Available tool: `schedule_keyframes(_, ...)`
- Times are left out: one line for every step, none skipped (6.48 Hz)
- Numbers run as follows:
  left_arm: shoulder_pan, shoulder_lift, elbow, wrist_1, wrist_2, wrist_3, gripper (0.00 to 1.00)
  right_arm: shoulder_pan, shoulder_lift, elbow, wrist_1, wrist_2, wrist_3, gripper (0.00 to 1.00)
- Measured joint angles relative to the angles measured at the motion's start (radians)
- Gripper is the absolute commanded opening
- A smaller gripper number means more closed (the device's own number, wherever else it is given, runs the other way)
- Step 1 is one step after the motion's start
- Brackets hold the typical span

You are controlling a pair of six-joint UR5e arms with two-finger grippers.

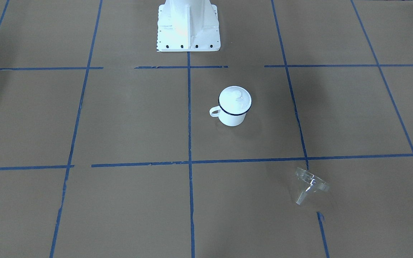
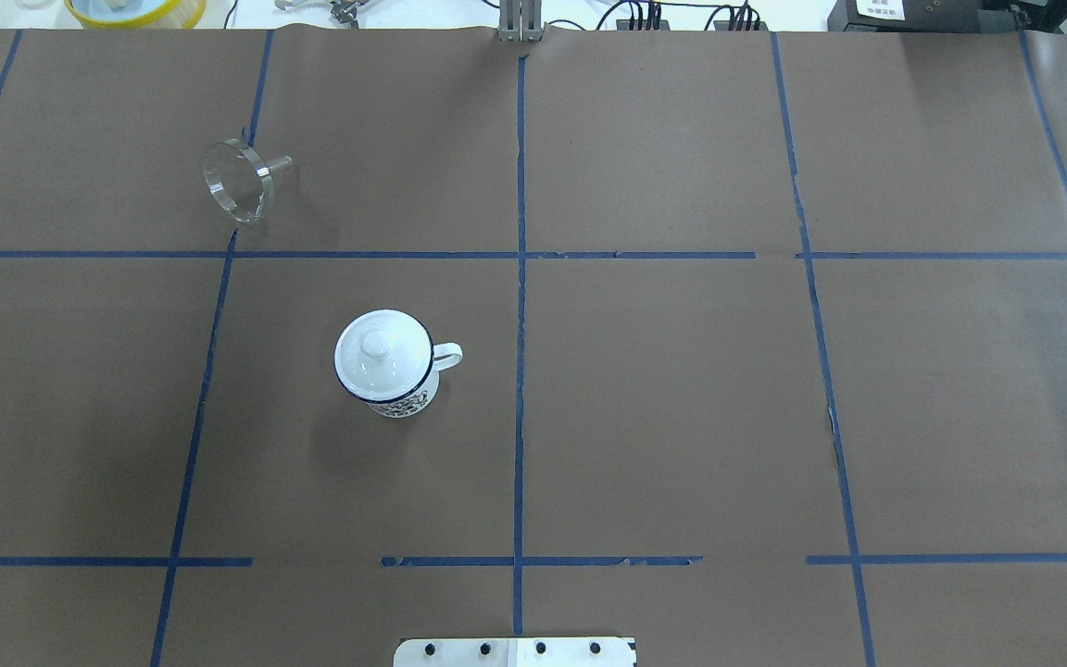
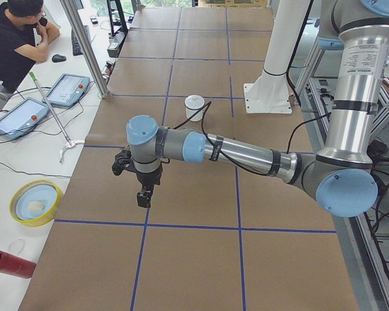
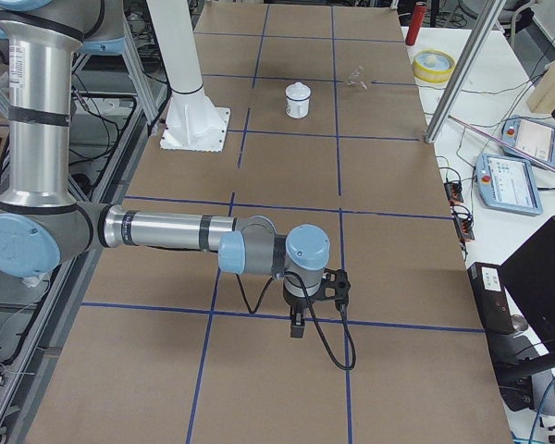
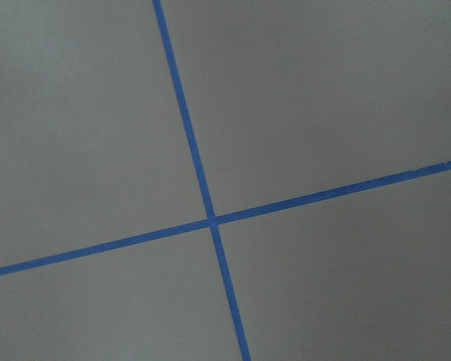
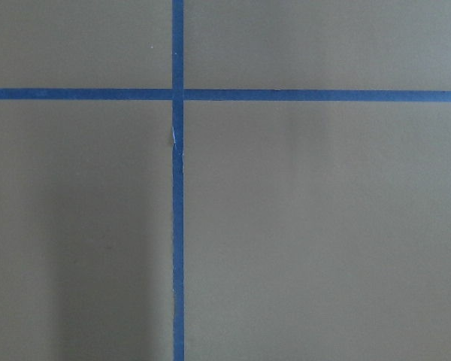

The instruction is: Remove funnel from cup

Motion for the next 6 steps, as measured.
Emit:
schedule_keyframes(-0.022,0.019,0.009,0.0,-0.002,0.046,1.0,0.0,0.0,0.0,0.0,0.0,0.0,1.0)
schedule_keyframes(-0.037,0.032,0.013,0.0,-0.004,0.068,1.0,0.0,0.0,0.0,0.0,0.0,0.0,1.0)
schedule_keyframes(-0.045,0.044,0.014,0.001,-0.005,0.076,1.0,0.0,0.0,0.0,0.0,0.0,0.0,1.0)
schedule_keyframes(-0.048,0.061,0.014,0.001,-0.008,0.079,1.0,0.0,-0.001,0.0,0.0,0.0,0.0,1.0)
schedule_keyframes(-0.049,0.083,0.014,0.0,-0.017,0.08,1.0,0.0,-0.001,0.0,0.0,0.0,0.0,1.0)
schedule_keyframes(-0.049,0.1,0.014,-0.001,-0.025,0.081,1.0,0.0,-0.001,0.0,0.0,0.0,0.0,1.0)
